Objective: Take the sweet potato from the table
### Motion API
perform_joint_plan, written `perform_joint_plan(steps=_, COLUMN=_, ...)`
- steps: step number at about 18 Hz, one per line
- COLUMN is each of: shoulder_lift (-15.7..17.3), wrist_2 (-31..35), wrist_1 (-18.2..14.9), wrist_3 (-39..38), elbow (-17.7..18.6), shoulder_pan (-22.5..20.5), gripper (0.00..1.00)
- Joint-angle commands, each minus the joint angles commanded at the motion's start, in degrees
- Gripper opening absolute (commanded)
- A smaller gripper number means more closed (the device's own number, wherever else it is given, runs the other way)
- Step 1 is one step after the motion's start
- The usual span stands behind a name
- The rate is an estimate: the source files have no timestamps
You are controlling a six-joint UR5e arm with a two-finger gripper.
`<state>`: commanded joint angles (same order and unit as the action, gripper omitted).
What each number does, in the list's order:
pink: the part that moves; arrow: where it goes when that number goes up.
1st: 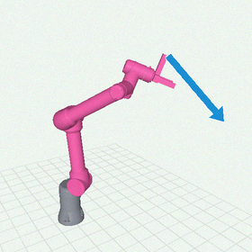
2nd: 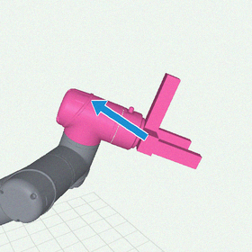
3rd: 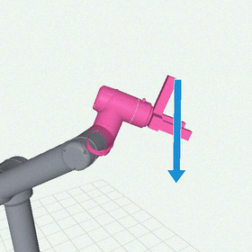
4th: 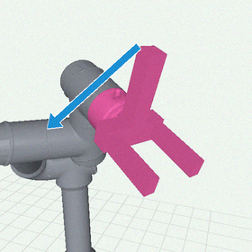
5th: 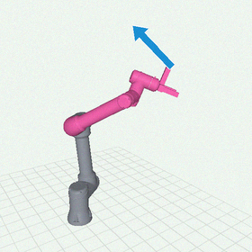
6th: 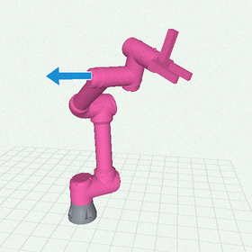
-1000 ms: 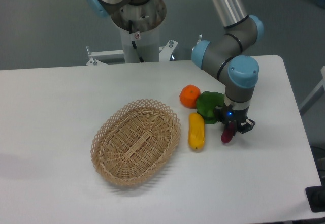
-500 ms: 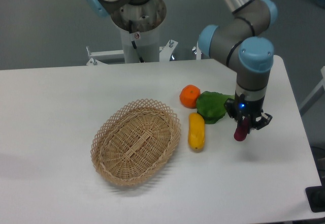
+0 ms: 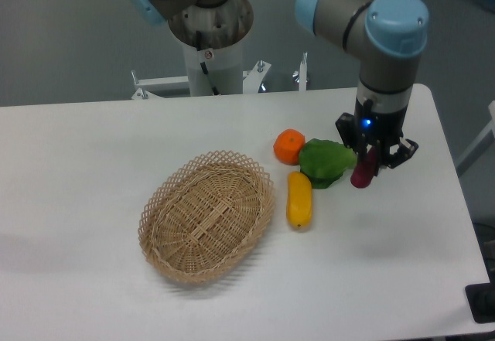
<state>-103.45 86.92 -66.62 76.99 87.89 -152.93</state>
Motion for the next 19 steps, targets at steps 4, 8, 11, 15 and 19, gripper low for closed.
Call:
perform_joint_plan(steps=4, shoulder_lift=-0.1, wrist_2=0.0, wrist_1=-0.5, wrist_3=0.0, elbow=-1.1, shoulder_pan=0.1, gripper=0.27)
perform_joint_plan(steps=8, shoulder_lift=-0.2, wrist_2=0.0, wrist_1=-0.5, wrist_3=0.0, elbow=-1.4, shoulder_pan=0.1, gripper=0.27)
perform_joint_plan(steps=11, shoulder_lift=-0.4, wrist_2=-0.3, wrist_1=-0.5, wrist_3=0.1, elbow=-1.5, shoulder_pan=0.2, gripper=0.27)
perform_joint_plan(steps=15, shoulder_lift=-0.5, wrist_2=-0.3, wrist_1=-0.4, wrist_3=0.1, elbow=-1.6, shoulder_pan=0.2, gripper=0.27)
perform_joint_plan(steps=19, shoulder_lift=-0.4, wrist_2=-0.2, wrist_1=-0.6, wrist_3=0.1, elbow=-1.5, shoulder_pan=0.1, gripper=0.27)
